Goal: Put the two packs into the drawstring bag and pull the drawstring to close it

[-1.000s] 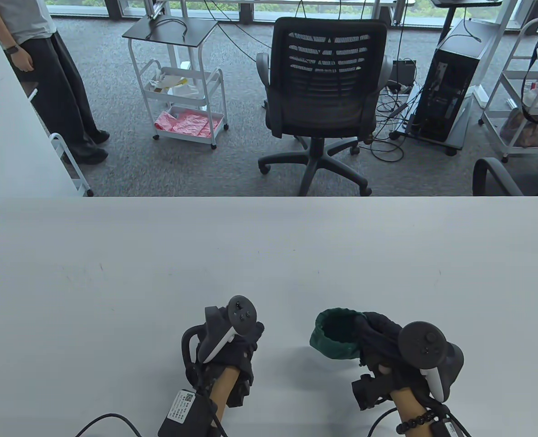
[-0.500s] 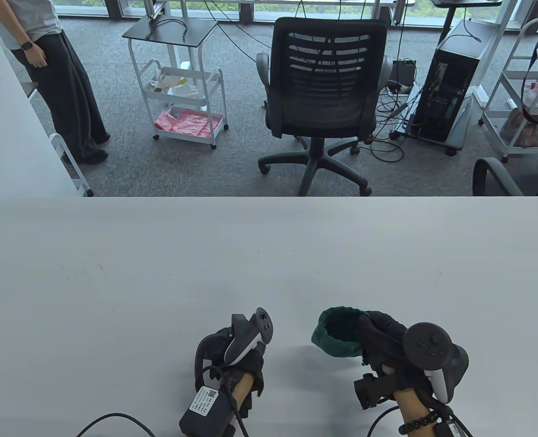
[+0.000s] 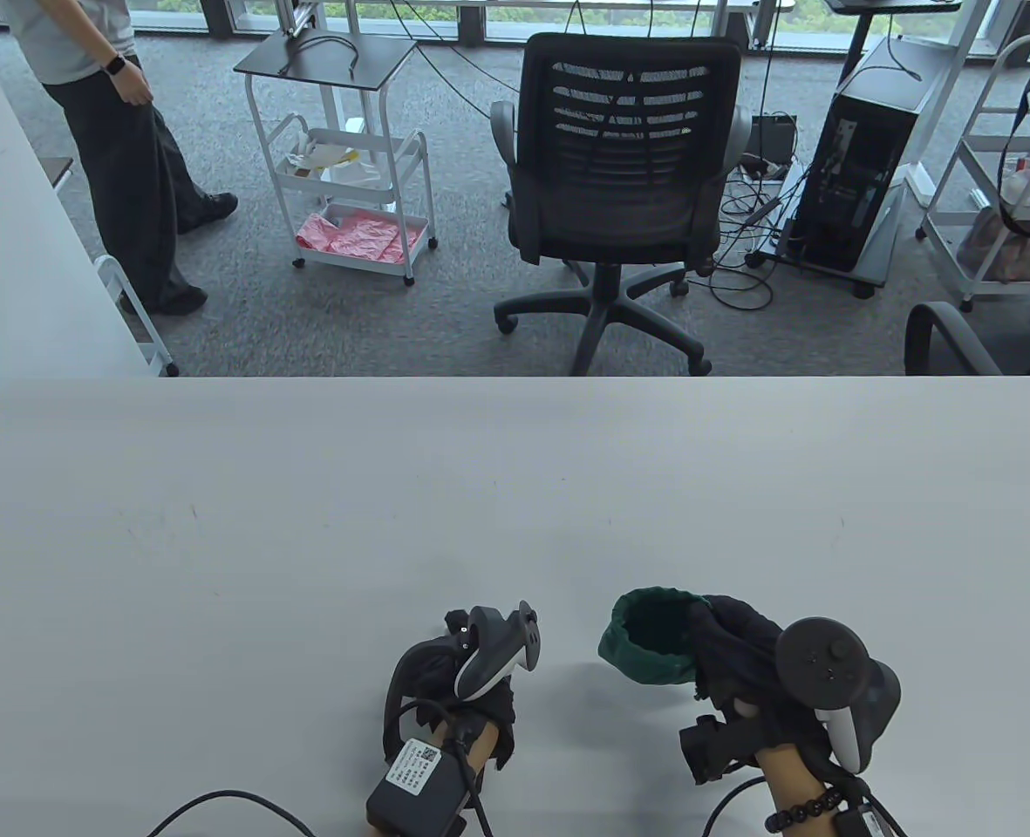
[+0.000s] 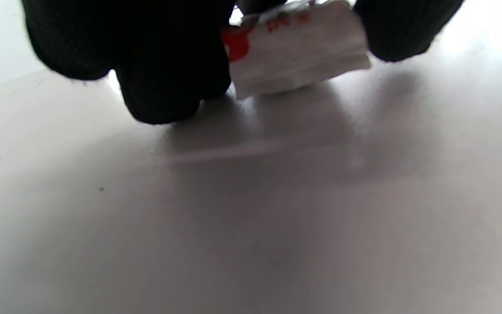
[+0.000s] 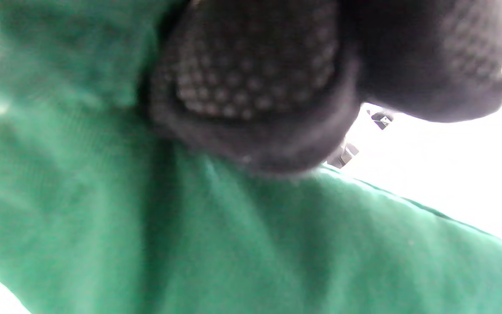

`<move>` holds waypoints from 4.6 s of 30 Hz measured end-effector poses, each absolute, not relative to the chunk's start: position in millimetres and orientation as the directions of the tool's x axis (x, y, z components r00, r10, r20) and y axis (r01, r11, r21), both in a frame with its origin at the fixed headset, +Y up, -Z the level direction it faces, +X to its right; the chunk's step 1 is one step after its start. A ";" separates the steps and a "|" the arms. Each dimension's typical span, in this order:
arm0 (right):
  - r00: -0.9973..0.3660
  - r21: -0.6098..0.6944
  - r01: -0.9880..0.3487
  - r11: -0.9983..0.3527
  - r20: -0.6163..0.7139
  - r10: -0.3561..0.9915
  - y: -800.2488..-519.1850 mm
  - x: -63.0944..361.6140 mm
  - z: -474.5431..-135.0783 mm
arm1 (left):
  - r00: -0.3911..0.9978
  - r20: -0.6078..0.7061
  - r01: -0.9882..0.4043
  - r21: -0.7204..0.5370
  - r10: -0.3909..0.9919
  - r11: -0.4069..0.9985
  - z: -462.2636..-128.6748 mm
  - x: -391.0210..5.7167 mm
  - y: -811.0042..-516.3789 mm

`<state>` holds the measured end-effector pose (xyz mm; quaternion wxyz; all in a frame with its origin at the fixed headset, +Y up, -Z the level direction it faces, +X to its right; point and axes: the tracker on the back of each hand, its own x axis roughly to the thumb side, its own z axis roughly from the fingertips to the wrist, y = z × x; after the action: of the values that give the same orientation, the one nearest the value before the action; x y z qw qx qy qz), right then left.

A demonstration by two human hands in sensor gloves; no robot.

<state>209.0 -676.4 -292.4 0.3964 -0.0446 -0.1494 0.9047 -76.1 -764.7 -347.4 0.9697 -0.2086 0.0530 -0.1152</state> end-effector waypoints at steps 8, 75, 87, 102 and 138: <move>-0.682 -0.305 -0.704 -0.642 0.036 0.730 -676.0 209.0 -292.3 | 0.966 -0.056 0.206 -0.432 -0.253 0.878 -345.0 -76.2 -761.0; -0.715 -0.344 -0.665 -0.663 0.035 0.699 -672.4 214.1 -290.7 | 0.506 0.281 -0.853 0.025 0.815 0.521 -309.1 -113.0 -643.9; -0.772 -0.359 -0.609 -0.707 0.063 0.633 -668.2 206.4 -287.5 | 0.482 0.430 -0.850 0.018 0.764 0.526 -288.2 -96.6 -620.5; -0.800 -0.342 -0.591 -0.730 0.140 0.583 -661.5 186.1 -280.0 | 0.688 0.474 -0.659 0.090 0.551 0.746 -277.6 -70.0 -622.8; -0.713 -0.243 -0.701 -0.671 0.263 0.649 -662.2 160.0 -275.6 | 0.739 0.370 -0.615 0.032 0.563 0.788 -287.1 -56.2 -645.3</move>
<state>160.0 -662.2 -275.6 0.3706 0.0774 -0.1650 0.9107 -56.2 -645.3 -287.1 0.9294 0.0761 -0.1731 0.3168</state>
